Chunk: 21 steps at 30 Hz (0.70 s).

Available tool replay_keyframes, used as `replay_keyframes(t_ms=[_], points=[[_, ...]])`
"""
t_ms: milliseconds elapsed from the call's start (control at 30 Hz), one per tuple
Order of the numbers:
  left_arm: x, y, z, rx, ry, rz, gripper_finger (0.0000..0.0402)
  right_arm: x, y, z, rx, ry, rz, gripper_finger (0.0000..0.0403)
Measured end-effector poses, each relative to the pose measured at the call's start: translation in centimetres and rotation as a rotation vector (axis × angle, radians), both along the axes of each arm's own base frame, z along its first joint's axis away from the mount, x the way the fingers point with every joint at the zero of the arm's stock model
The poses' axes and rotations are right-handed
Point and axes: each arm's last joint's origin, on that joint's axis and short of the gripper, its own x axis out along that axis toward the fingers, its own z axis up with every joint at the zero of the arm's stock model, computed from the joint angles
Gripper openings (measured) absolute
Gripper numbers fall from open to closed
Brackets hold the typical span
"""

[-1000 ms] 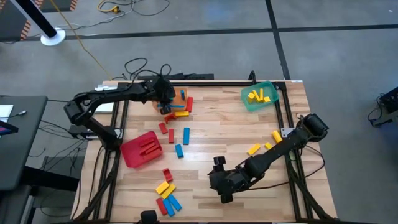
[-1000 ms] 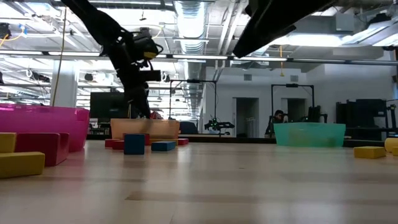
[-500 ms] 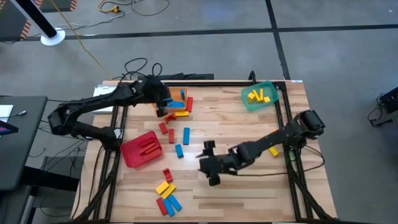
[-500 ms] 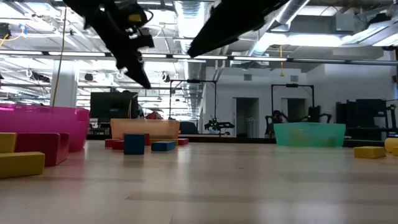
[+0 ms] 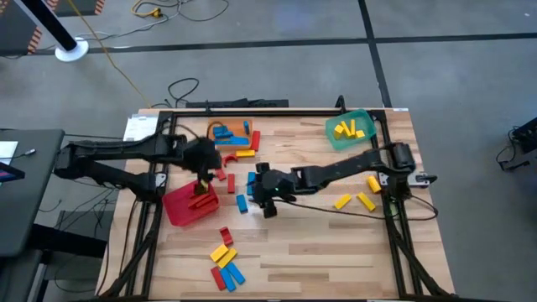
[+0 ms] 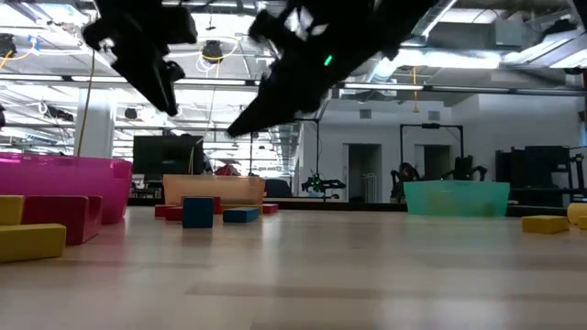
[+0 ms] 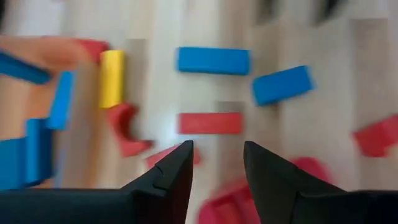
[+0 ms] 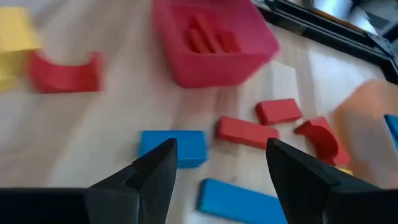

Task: Sort blocks
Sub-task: Put the yellow block into the green bin

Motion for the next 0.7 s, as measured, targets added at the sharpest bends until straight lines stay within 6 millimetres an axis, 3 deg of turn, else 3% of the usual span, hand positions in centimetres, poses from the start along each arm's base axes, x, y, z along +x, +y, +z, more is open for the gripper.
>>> replay_keyframes(t_ms=[400,700], points=[[-0.1,-7.9,0.0,-0.049,-0.034,-0.142,0.0138,3.3,-7.4,-3.3,0.129,-0.058,-0.210,0.0260],[-1.3,-11.6,0.0,-0.035,-0.088,-0.161,0.0138,6.3,-8.9,-3.5,0.121,-0.077,-0.190,0.0260]])
